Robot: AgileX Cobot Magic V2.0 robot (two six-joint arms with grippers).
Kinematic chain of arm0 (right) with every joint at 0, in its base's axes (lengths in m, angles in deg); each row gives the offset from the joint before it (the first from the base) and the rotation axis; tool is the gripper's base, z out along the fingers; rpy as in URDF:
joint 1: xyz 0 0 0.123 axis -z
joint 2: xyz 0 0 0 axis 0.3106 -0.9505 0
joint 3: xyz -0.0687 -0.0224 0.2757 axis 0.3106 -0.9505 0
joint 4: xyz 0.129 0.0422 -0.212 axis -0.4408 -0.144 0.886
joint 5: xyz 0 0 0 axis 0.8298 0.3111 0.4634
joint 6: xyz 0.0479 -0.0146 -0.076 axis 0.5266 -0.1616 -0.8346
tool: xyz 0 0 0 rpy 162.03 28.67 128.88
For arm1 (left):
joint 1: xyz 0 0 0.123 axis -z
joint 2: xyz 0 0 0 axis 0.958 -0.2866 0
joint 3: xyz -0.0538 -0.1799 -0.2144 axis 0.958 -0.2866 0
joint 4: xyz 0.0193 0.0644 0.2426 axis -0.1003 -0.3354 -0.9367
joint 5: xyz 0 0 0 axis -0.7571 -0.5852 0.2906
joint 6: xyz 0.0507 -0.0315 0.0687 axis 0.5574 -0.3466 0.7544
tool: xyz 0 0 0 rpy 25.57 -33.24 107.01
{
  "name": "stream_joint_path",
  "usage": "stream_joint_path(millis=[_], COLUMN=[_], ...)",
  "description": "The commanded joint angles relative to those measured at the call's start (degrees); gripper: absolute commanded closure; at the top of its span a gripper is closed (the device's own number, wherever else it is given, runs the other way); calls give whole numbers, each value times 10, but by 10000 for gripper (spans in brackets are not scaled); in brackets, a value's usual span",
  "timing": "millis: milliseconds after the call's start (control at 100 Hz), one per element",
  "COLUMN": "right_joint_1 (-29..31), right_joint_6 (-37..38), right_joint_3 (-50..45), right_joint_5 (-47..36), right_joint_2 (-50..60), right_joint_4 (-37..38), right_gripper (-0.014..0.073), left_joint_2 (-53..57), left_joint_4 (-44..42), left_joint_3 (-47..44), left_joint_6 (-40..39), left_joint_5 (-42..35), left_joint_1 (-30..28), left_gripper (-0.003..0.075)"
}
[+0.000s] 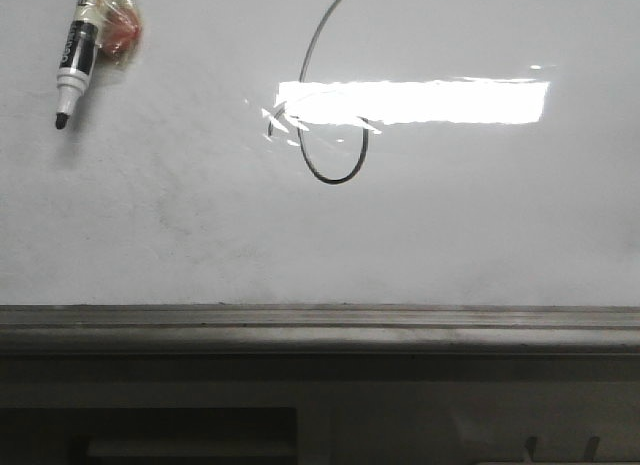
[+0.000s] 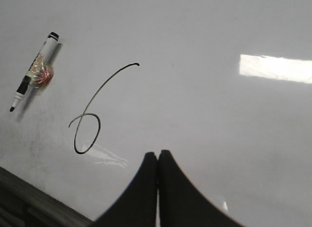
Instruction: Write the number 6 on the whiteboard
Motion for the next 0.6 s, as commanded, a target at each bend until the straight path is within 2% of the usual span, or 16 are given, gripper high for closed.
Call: stream_joint_path(millis=[0,590], right_joint_1=[3,3], right_joint_6=[-8,-8], right_joint_3=[14,14], right_joint_5=[-43,-43], right_joint_2=[-8,-8], right_joint_4=[-8,-8], right_gripper=[659,659], left_joint_2=[19,18], left_joint_4=[5,5], left_joint_3=[-29,-28], left_joint_6=[-7,-7], left_joint_5=[-41,-30], left_joint_1=[5,5], left_gripper=[740,740])
